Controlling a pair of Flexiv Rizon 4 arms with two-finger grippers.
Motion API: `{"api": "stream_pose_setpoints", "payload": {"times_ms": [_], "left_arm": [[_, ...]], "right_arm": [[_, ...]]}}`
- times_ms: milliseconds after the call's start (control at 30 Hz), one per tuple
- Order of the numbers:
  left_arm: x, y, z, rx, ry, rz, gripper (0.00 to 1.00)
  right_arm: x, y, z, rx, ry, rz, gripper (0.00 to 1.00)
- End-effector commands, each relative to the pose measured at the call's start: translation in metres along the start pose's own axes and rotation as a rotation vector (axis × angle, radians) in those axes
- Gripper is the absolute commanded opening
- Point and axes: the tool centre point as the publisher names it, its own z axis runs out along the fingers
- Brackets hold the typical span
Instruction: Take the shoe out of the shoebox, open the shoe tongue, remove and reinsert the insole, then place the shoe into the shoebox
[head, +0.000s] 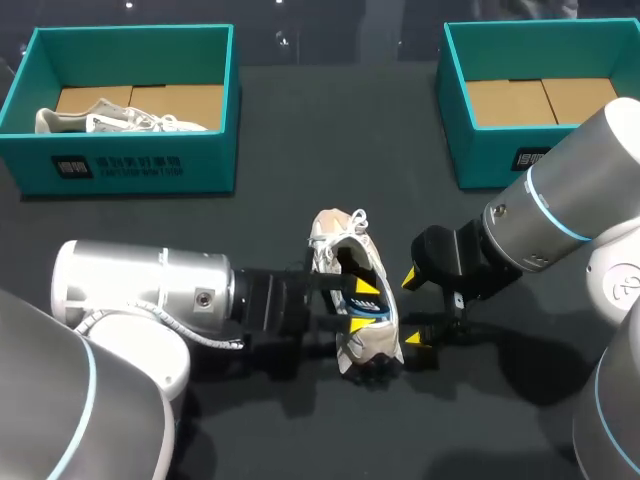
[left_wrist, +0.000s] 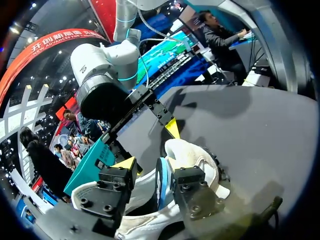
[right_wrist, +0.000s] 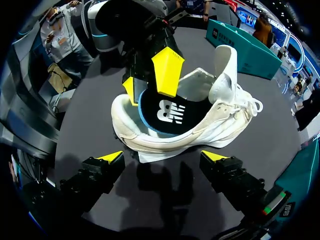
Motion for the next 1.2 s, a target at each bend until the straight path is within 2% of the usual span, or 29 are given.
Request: {"api": "stream_pose_setpoints", "payload": {"times_ms": [33, 300, 733, 900, 1000, 1033, 1200], "left_arm": [[-0.003, -0.005, -0.012, -0.005, 0.039, -0.005, 0.38], [0.002, -0.003, -0.032, -0.020, 0.104, -0.012, 0.36], [0.009, 0.004, -0.084, -0.078, 0.192, -0.026, 0.36], [0.007, 0.007, -0.102, -0.099, 0.219, -0.033, 0.25], [0.006, 0.010, -0.111, -0.114, 0.226, -0.030, 0.10], [0.005, 0.010, -0.113, -0.119, 0.228, -0.029, 0.00], [0.001, 0.012, -0.120, -0.124, 0.246, -0.019, 0.00]], "right_arm": [[0.001, -0.001, 0.000, -0.001, -0.002, 0.000, 1.00], [0.001, -0.001, 0.000, -0.001, -0.002, 0.000, 1.00], [0.001, -0.001, 0.000, -0.001, -0.002, 0.000, 1.00], [0.001, -0.001, 0.000, -0.001, -0.002, 0.000, 1.00], [0.001, -0.001, 0.000, -0.001, -0.002, 0.000, 1.00], [0.001, -0.001, 0.000, -0.001, -0.002, 0.000, 1.00], [0.001, -0.001, 0.000, -0.001, -0.002, 0.000, 1.00]]}}
